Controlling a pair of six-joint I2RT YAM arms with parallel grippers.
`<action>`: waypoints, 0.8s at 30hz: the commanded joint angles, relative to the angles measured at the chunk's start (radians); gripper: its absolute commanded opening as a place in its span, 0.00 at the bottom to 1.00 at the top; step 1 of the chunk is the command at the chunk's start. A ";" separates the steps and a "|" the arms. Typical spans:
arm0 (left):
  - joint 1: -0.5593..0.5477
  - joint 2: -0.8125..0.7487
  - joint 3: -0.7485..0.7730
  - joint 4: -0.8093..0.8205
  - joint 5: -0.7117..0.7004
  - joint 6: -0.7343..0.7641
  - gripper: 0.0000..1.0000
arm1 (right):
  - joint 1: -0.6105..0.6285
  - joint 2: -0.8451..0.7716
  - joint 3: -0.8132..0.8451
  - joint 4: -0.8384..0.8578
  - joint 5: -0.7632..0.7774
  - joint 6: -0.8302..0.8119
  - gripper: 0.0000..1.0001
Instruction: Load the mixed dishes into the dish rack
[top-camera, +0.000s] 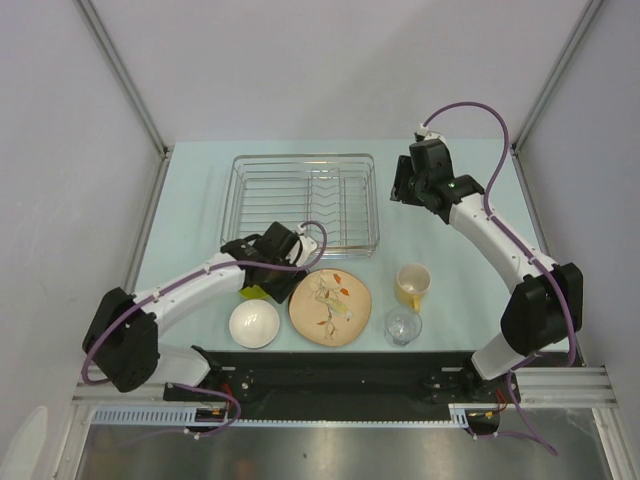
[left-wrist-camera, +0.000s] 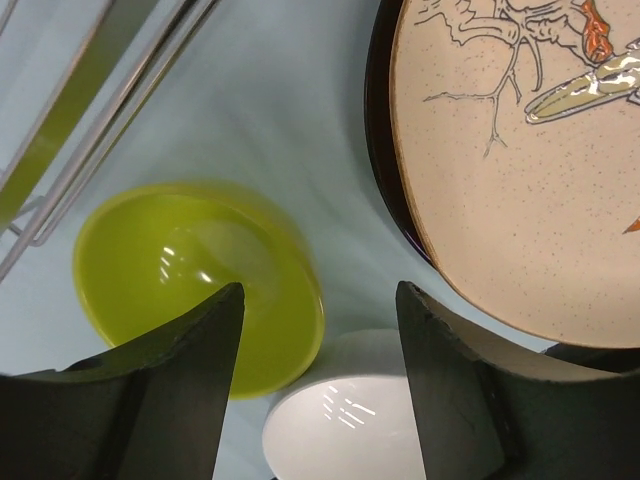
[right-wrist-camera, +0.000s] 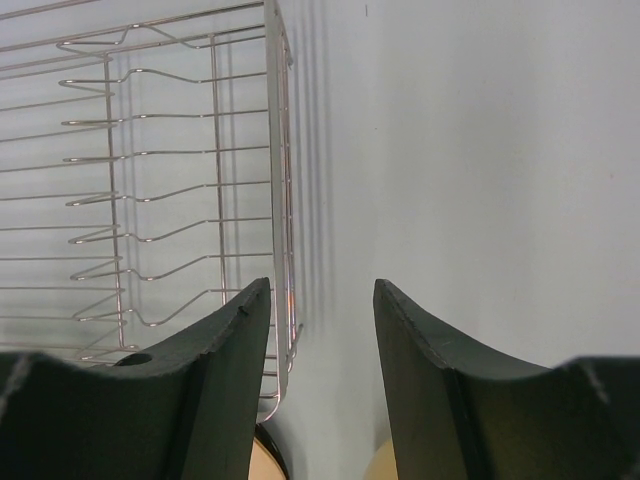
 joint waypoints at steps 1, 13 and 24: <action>-0.003 0.039 0.006 0.016 -0.025 -0.046 0.68 | -0.003 -0.042 -0.005 0.014 0.015 -0.004 0.51; -0.003 0.187 0.054 0.035 -0.103 -0.098 0.54 | -0.013 -0.079 -0.016 0.013 0.008 -0.015 0.50; -0.003 0.151 0.066 0.010 -0.094 -0.089 0.12 | -0.027 -0.120 -0.061 0.030 -0.008 -0.018 0.49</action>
